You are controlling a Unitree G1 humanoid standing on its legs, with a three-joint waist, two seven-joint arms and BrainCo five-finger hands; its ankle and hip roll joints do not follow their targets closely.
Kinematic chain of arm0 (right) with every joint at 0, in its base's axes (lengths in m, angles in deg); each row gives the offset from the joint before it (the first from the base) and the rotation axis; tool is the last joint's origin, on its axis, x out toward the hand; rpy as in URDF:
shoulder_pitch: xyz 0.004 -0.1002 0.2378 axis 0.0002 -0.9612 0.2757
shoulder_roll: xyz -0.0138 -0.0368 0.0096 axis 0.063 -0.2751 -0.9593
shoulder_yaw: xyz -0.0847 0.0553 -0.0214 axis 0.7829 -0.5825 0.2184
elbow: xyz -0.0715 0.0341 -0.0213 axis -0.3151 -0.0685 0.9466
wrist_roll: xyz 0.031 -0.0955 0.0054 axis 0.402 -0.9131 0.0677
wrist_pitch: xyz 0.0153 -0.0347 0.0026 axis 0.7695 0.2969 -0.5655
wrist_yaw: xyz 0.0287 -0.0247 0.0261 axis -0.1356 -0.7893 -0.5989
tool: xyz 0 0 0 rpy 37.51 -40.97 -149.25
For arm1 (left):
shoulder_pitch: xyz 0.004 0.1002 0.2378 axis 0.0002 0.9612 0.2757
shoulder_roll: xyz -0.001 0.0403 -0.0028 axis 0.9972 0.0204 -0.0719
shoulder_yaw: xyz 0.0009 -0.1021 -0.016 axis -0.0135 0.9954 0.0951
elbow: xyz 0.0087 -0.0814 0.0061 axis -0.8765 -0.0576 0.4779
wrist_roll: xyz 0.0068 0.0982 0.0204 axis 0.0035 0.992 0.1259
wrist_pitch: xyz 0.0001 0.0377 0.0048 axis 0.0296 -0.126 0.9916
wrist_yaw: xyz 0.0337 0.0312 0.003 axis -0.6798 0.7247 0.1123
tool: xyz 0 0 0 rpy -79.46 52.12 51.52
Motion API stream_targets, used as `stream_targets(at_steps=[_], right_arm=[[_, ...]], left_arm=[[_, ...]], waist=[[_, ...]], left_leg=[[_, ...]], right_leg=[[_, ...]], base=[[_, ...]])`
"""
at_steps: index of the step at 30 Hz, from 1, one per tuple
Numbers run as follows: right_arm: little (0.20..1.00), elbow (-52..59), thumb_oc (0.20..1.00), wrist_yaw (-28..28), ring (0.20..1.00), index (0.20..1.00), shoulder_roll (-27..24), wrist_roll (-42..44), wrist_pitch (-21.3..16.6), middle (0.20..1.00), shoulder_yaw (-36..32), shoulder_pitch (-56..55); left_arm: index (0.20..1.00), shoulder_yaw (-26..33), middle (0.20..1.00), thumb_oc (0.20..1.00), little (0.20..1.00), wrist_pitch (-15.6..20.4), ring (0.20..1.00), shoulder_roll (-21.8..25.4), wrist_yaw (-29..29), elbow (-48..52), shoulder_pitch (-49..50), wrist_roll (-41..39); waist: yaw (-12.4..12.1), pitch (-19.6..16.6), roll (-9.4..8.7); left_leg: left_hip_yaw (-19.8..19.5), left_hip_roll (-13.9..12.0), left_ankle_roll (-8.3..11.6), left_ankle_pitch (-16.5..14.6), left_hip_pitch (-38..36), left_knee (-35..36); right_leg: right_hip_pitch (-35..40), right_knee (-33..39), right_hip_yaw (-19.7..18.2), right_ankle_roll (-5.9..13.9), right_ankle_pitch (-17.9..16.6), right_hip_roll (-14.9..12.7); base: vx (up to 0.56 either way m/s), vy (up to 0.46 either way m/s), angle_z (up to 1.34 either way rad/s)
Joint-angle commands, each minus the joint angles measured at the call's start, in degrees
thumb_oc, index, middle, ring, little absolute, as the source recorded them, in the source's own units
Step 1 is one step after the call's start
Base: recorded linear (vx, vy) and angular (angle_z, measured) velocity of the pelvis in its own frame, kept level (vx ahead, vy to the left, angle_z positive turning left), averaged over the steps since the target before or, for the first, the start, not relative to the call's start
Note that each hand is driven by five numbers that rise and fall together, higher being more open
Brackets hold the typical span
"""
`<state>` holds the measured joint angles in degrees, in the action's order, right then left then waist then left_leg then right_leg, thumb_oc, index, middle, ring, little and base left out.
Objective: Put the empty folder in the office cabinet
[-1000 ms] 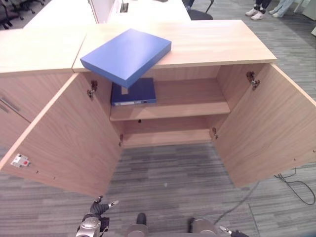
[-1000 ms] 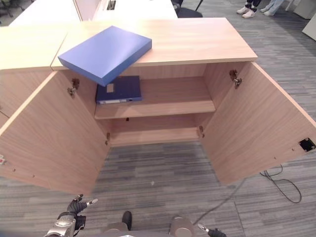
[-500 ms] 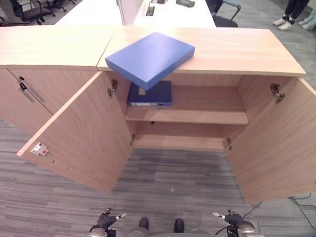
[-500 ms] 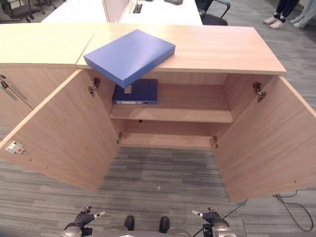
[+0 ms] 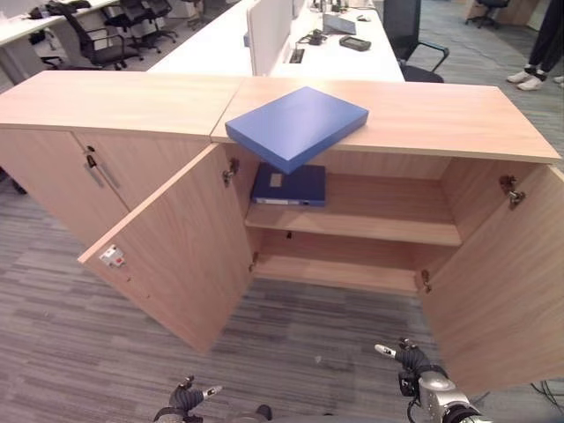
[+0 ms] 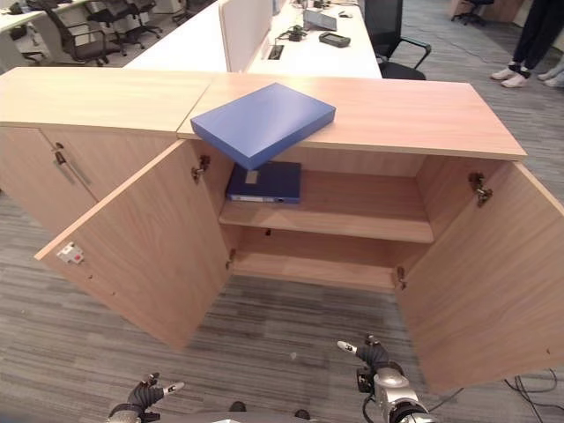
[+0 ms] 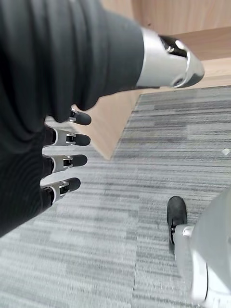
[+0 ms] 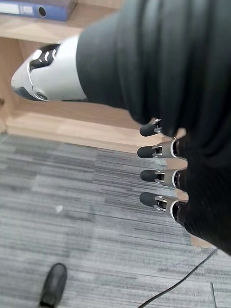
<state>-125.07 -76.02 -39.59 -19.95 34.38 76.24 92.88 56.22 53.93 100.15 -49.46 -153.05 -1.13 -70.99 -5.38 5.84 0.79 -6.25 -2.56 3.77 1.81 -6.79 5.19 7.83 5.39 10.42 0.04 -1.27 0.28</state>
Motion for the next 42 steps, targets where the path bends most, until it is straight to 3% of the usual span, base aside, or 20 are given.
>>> stream_targets(at_steps=[1, 8, 12, 13, 14, 16, 17, 19, 23, 26, 28, 30, 37, 38, 40, 41, 42], right_arm=[[1.000, -1.4, 1.000, 0.1, 1.000, 1.000, -0.1, 2.5, -0.8, 1.000, -0.9, 0.1], [1.000, -2.9, 1.000, -0.9, 1.000, 1.000, 1.5, 0.2, 0.3, 1.000, -0.1, -3.9], [1.000, -2.8, 1.000, -1.1, 1.000, 1.000, 0.9, -0.6, 0.2, 1.000, -0.1, -4.7], [1.000, -2.7, 1.000, -1.0, 1.000, 1.000, 0.2, -0.1, 0.1, 1.000, -0.7, -4.7], [1.000, -2.7, 1.000, -1.0, 1.000, 1.000, 0.1, -0.1, 0.1, 1.000, -0.7, -4.7], [1.000, -3.1, 1.000, -0.8, 1.000, 1.000, -0.8, 0.3, 0.3, 1.000, -1.4, -4.7], [1.000, -3.4, 1.000, -0.6, 1.000, 1.000, -1.7, 1.0, 0.4, 1.000, -2.3, -4.4], [1.000, -3.3, 1.000, -0.4, 1.000, 1.000, -1.8, 1.4, 0.4, 1.000, -2.6, -4.2], [1.000, -3.0, 1.000, 0.3, 1.000, 1.000, -2.5, 2.7, 0.1, 1.000, -3.2, -2.8], [1.000, -3.0, 1.000, 0.2, 1.000, 1.000, -2.5, 2.3, 0.3, 1.000, -2.9, -2.3], [1.000, -3.1, 1.000, -0.4, 1.000, 1.000, -1.9, 0.9, 0.3, 1.000, -2.3, -2.4], [1.000, -3.0, 1.000, -0.4, 1.000, 1.000, -1.3, 0.2, 0.5, 1.000, -1.7, -2.1], [1.000, -2.0, 1.000, -0.9, 1.000, 1.000, 0.6, -0.6, 0.5, 1.000, -0.4, -0.5], [1.000, -1.8, 1.000, -0.7, 1.000, 1.000, 1.1, -1.0, 0.5, 1.000, 0.0, 0.5], [1.000, -1.8, 1.000, -0.7, 1.000, 1.000, 1.2, -1.3, 0.6, 1.000, 0.3, 1.0], [1.000, -1.2, 1.000, -0.7, 1.000, 1.000, 1.5, -1.4, 0.6, 1.000, 0.8, 2.1], [1.000, -1.0, 1.000, -0.8, 1.000, 1.000, 1.7, -1.3, 0.5, 1.000, 0.9, 2.3]], left_arm=[[1.000, -0.4, 1.000, 1.000, 1.000, 1.2, 1.000, 0.7, 0.6, -3.2, -4.7, 0.5], [1.000, 0.3, 1.000, 1.000, 1.000, 0.7, 1.000, 0.7, 0.6, -3.9, -5.1, 0.5], [1.000, 0.1, 1.000, 1.000, 1.000, 0.7, 1.000, 0.7, 0.5, -3.9, -6.0, 0.3], [1.000, 0.0, 1.000, 1.000, 1.000, 0.7, 1.000, 0.6, 0.5, -3.5, -6.4, -0.3], [1.000, 0.0, 1.000, 1.000, 1.000, 0.7, 1.000, 0.6, 0.5, -3.5, -6.4, -0.3], [1.000, -0.3, 1.000, 1.000, 1.000, 0.7, 1.000, 0.1, 0.5, -3.2, -6.4, -0.4], [1.000, -0.8, 1.000, 1.000, 1.000, 0.6, 1.000, 0.1, 0.4, -3.0, -6.1, 0.0], [1.000, -1.0, 1.000, 1.000, 1.000, 0.5, 1.000, 0.1, 0.4, -2.8, -5.9, 0.2], [1.000, -1.0, 1.000, 1.000, 1.000, 0.5, 1.000, 0.8, 0.4, -2.4, -5.6, -0.1], [1.000, -0.6, 1.000, 1.000, 1.000, 0.5, 1.000, 0.9, 0.3, -2.2, -5.3, -0.1], [1.000, -0.2, 1.000, 1.000, 1.000, 0.4, 1.000, 1.0, 0.0, -2.7, -4.6, 0.7], [1.000, -0.2, 1.000, 1.000, 1.000, 0.3, 1.000, 1.2, 0.0, -2.9, -4.5, 1.2], [1.000, -0.7, 1.000, 1.000, 1.000, 0.2, 1.000, 2.4, -0.1, -2.2, -4.9, 2.2], [1.000, -0.7, 1.000, 1.000, 1.000, 0.0, 1.000, 2.8, 0.3, -2.2, -5.4, 2.1], [1.000, -0.6, 1.000, 1.000, 1.000, -0.1, 1.000, 2.9, 0.4, -2.1, -5.6, 1.8], [1.000, -0.6, 1.000, 1.000, 1.000, -0.2, 1.000, 3.4, 0.4, -1.6, -6.1, 1.2], [1.000, -0.6, 1.000, 1.000, 1.000, -0.1, 1.000, 3.6, 0.4, -1.5, -6.4, 1.2]], waist=[[0.0, 1.5, -1.88], [1.0, 3.1, -1.23], [1.7, 5.2, -1.65], [2.1, 6.7, -1.92], [2.1, 6.6, -1.89], [2.3, 7.2, -2.10], [1.5, 6.7, -1.89], [1.1, 6.6, -1.59], [-0.9, 6.2, -1.00], [-1.9, 5.9, -1.10], [-2.9, 4.0, -0.80], [-3.3, 3.2, -1.28], [-3.9, 1.4, -3.90], [-4.0, 1.3, -4.28], [-4.3, 1.4, -4.27], [-4.3, 2.1, -3.54], [-3.9, 2.5, -2.95]], left_leg=[[-0.8, 0.6, 1.00, -4.1, -1.1, -0.2], [-1.0, -0.2, 1.50, -3.7, 0.4, -1.7], [0.2, 1.1, 2.74, -5.2, 6.8, -11.9], [2.3, 1.6, 3.78, -3.9, 10.3, -18.1], [2.3, 1.6, 3.78, -4.0, 10.6, -18.4], [6.0, 0.3, 3.57, -3.1, 14.8, -21.5], [7.1, -1.1, 2.95, -1.8, 18.3, -18.7], [6.3, -1.2, 3.07, -0.2, 18.6, -16.3], [2.7, -2.4, 3.38, 2.7, 22.3, -7.8], [2.7, -2.4, 3.42, 3.5, 23.4, -7.6], [1.2, -2.6, 3.29, 6.2, 21.6, -6.0], [1.6, -2.3, 2.94, 6.9, 21.4, -6.4], [4.9, 0.6, 0.08, 3.0, 21.0, -8.3], [5.9, 1.5, -0.97, 1.3, 20.2, -8.4], [6.2, 1.8, -1.35, 0.9, 19.7, -8.2], [6.6, 1.4, -2.22, 0.4, 18.8, -7.7], [6.4, 1.3, -2.51, 0.2, 18.3, -7.6]], right_leg=[[2.2, -2.6, 0.4, 6.13, 5.8, -4.2], [0.4, -4.7, 0.4, 5.33, 6.9, -3.8], [-2.0, -7.4, 0.2, 4.43, 8.0, -4.4], [-2.1, -8.7, 0.0, 3.93, 8.6, -5.1], [-2.3, -8.8, 0.0, 3.93, 8.7, -5.1], [-2.0, -9.8, 0.1, 3.74, 9.6, -5.7], [-0.9, -10.0, -1.0, 3.63, 10.9, -5.4], [-0.1, -9.9, -1.6, 3.66, 11.4, -5.0], [4.6, -8.7, -5.6, 4.18, 13.9, -4.1], [7.0, -8.0, -7.5, 4.64, 14.7, -4.3], [8.5, -7.3, -8.9, 5.43, 15.1, -4.5], [8.4, -7.5, -9.6, 5.88, 15.2, -5.2], [5.3, -9.9, -11.3, 9.69, 9.3, -9.0], [3.4, -12.3, -11.1, 11.09, 5.6, -9.6], [2.3, -13.8, -10.4, 11.87, 3.7, -9.9], [-1.2, -19.8, -9.2, 12.88, 0.7, -9.8], [-2.6, -22.2, -9.3, 13.48, 0.2, -9.1]], base=[[0.01, -0.071, 0.15], [-0.02, -0.065, 0.09], [-0.10, -0.058, 0.07], [-0.07, -0.048, 0.14], [-0.04, -0.047, 0.13], [0.13, 0.002, 0.02], [0.30, 0.044, -0.03], [0.23, 0.043, -0.01], [0.27, 0.053, -0.09], [0.29, 0.094, -0.49], [0.37, 0.186, -0.63], [0.29, 0.203, -0.81], [0.18, 0.178, -0.13], [0.13, 0.171, 0.00], [0.08, 0.135, -0.21], [0.06, 0.157, -0.25], [0.06, 0.162, -0.22]])
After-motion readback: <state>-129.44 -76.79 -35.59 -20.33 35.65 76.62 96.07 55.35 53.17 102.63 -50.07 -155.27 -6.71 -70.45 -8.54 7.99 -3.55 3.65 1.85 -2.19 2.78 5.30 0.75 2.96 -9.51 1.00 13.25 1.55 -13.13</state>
